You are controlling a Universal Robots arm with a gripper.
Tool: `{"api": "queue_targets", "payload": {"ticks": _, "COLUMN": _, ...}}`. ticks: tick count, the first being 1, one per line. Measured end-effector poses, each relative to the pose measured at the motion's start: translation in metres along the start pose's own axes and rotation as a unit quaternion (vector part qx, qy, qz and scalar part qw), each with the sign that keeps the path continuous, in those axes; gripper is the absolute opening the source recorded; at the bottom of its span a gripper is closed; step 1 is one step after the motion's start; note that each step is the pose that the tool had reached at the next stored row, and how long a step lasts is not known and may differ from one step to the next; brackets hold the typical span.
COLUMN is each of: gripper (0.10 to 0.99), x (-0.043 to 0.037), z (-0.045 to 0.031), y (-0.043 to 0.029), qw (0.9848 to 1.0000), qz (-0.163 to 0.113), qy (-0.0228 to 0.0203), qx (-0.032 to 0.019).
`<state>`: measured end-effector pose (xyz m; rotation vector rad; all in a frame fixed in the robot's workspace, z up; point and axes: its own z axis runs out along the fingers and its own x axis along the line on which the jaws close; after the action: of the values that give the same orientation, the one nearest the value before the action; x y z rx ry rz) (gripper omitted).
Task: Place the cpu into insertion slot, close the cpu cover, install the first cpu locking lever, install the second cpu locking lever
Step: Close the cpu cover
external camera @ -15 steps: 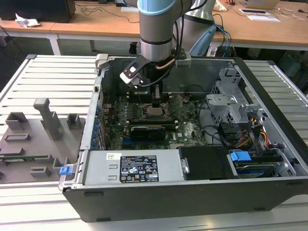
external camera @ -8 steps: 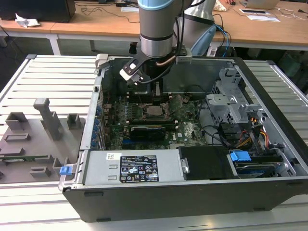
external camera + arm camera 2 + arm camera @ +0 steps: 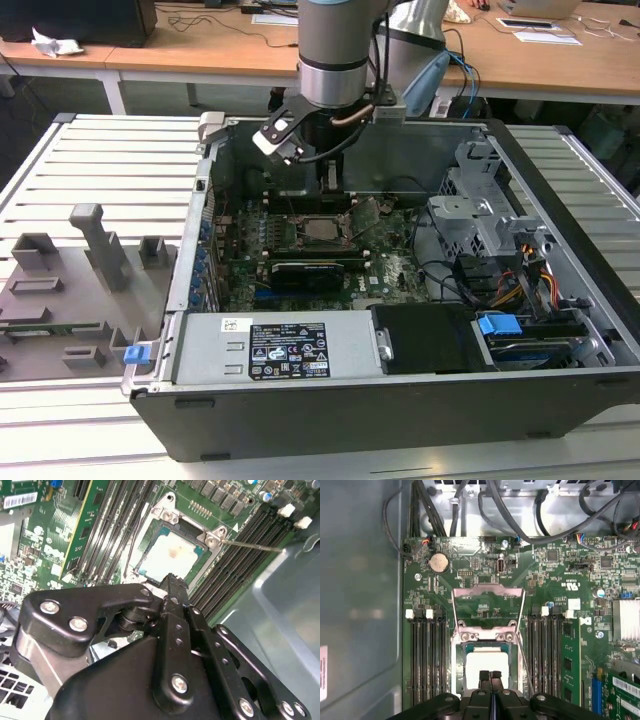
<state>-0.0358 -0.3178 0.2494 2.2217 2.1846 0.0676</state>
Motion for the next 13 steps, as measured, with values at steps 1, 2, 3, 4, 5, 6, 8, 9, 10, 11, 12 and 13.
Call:
{"api": "queue_targets", "payload": {"ticks": 1, "gripper": 0.106, "x": 0.0000, "z": -0.0016, "y": 0.0002, "qw": 1.0000, "qz": 0.000, "qy": -0.0002, "qx": 0.0016}}
{"api": "queue_targets", "payload": {"ticks": 2, "gripper": 0.106, "x": 0.0000, "z": -0.0039, "y": 0.0003, "qw": 1.0000, "qz": 0.000, "qy": -0.0002, "qx": 0.0017}}
{"api": "queue_targets", "payload": {"ticks": 3, "gripper": 0.106, "x": 0.0001, "z": -0.0087, "y": 0.0005, "qw": 1.0000, "qz": 0.000, "qy": -0.0001, "qx": 0.0018}}
{"api": "queue_targets", "payload": {"ticks": 4, "gripper": 0.106, "x": 0.0002, "z": -0.0118, "y": 0.0007, "qw": 1.0000, "qz": 0.000, "qy": 0.0000, "qx": 0.0017}}
{"api": "queue_targets", "payload": {"ticks": 5, "gripper": 0.106, "x": 0.0002, "z": -0.0149, "y": 0.0009, "qw": 1.0000, "qz": 0.000, "qy": -0.0001, "qx": 0.0018}}
{"api": "queue_targets", "payload": {"ticks": 6, "gripper": 0.106, "x": 0.0002, "z": -0.0176, "y": 0.0010, "qw": 1.0000, "qz": 0.000, "qy": -0.0002, "qx": 0.0018}}
{"api": "queue_targets", "payload": {"ticks": 8, "gripper": 0.106, "x": 0.0003, "z": -0.0178, "y": 0.0011, "qw": 1.0000, "qz": 0.000, "qy": 0.0000, "qx": 0.0017}}
{"api": "queue_targets", "payload": {"ticks": 9, "gripper": 0.106, "x": 0.0002, "z": -0.0178, "y": 0.0015, "qw": 1.0000, "qz": 0.000, "qy": 0.0000, "qx": 0.0018}}
{"api": "queue_targets", "payload": {"ticks": 10, "gripper": 0.106, "x": 0.0002, "z": -0.0178, "y": 0.0021, "qw": 1.0000, "qz": 0.000, "qy": -0.0001, "qx": 0.0018}}
{"api": "queue_targets", "payload": {"ticks": 11, "gripper": 0.106, "x": 0.0003, "z": -0.0177, "y": 0.0045, "qw": 1.0000, "qz": 0.000, "qy": -0.0002, "qx": 0.0021}}
{"api": "queue_targets", "payload": {"ticks": 12, "gripper": 0.106, "x": 0.0004, "z": -0.0175, "y": 0.0080, "qw": 1.0000, "qz": 0.000, "qy": -0.0001, "qx": 0.0023}}
{"api": "queue_targets", "payload": {"ticks": 13, "gripper": 0.106, "x": 0.0004, "z": -0.0172, "y": 0.0118, "qw": 1.0000, "qz": 0.000, "qy": 0.0000, "qx": 0.0024}}
